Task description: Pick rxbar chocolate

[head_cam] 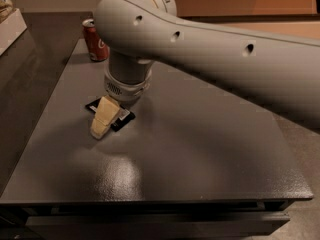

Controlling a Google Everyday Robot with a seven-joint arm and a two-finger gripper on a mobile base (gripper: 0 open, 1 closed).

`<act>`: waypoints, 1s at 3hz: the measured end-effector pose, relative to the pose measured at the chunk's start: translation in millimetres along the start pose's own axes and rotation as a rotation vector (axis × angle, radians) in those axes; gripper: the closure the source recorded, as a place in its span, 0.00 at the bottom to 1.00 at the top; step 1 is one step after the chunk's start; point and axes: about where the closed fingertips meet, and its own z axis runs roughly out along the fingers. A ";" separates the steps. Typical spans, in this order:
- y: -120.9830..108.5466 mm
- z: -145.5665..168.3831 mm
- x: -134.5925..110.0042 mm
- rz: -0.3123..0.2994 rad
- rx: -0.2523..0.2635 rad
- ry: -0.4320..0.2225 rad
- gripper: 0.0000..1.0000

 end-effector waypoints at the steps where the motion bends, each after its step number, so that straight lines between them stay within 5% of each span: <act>1: 6.2 7.9 -5.1 0.005 -0.003 -0.005 0.18; 3: 6.3 4.3 -13.6 0.004 -0.011 -0.032 0.65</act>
Offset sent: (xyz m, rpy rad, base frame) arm 0.0035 0.0191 -0.0039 0.0279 -0.0123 -0.0022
